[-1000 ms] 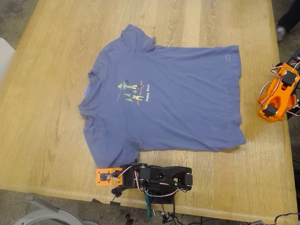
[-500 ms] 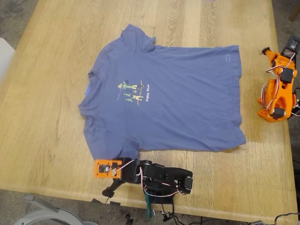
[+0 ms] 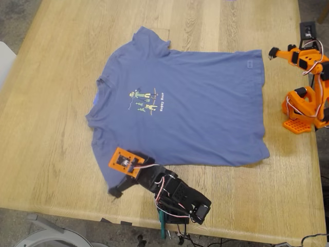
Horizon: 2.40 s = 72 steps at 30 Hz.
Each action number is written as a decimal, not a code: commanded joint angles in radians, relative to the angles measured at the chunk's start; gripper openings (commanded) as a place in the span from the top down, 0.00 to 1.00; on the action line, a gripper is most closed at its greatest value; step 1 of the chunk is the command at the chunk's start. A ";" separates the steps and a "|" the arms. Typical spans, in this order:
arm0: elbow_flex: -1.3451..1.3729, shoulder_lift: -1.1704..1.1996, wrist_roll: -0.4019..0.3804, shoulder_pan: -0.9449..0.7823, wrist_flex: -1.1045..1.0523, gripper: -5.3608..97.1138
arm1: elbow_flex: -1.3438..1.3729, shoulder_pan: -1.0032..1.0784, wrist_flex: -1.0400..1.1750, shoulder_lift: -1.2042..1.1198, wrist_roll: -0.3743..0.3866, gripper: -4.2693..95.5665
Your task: Fold a T-shirt
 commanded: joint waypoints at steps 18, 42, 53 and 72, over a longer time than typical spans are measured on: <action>-0.776 -0.782 -0.063 0.387 0.084 0.28 | -0.618 -0.798 0.221 -0.635 0.012 0.61; -1.342 -1.744 -0.011 0.357 -0.178 0.32 | -0.934 -1.118 -0.012 -1.204 0.071 0.64; -1.687 -2.109 0.014 0.298 -0.196 0.33 | -0.933 -1.149 -0.035 -1.232 0.091 0.65; -2.545 -2.787 0.055 0.242 0.011 0.35 | -0.684 -1.201 -0.201 -1.192 0.129 0.67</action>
